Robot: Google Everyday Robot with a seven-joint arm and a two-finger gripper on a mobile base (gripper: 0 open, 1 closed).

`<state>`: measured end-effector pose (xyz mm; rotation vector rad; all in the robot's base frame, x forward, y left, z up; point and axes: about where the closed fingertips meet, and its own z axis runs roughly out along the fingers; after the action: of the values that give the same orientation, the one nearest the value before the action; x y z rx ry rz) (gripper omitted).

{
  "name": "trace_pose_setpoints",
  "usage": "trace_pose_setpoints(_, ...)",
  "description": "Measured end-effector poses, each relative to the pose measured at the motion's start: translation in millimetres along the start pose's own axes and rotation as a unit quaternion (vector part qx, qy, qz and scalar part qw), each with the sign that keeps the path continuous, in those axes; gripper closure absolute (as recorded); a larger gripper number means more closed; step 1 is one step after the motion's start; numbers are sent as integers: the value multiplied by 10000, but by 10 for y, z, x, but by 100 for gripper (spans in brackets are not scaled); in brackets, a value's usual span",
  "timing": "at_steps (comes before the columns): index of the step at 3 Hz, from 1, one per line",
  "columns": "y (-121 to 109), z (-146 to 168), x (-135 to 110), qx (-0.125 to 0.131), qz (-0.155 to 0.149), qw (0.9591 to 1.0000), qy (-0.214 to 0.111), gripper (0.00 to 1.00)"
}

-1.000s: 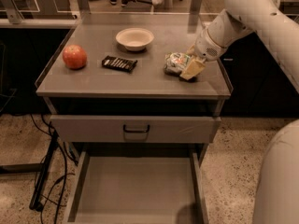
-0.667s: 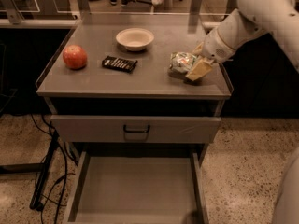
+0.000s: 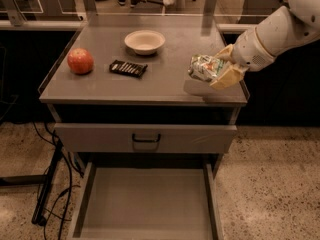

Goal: Place 7up can into middle drawer

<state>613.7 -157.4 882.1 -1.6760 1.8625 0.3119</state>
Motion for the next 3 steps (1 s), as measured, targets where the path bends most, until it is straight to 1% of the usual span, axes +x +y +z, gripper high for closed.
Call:
trace_pose_setpoints(1,349,-143,11,13,-34,10000,-88,100)
trace_pose_setpoints(2,914,-8,232,-234,270,9993,-117,100)
trace_pose_setpoints(3,914,-8,232,-234,270,9993,-117,100)
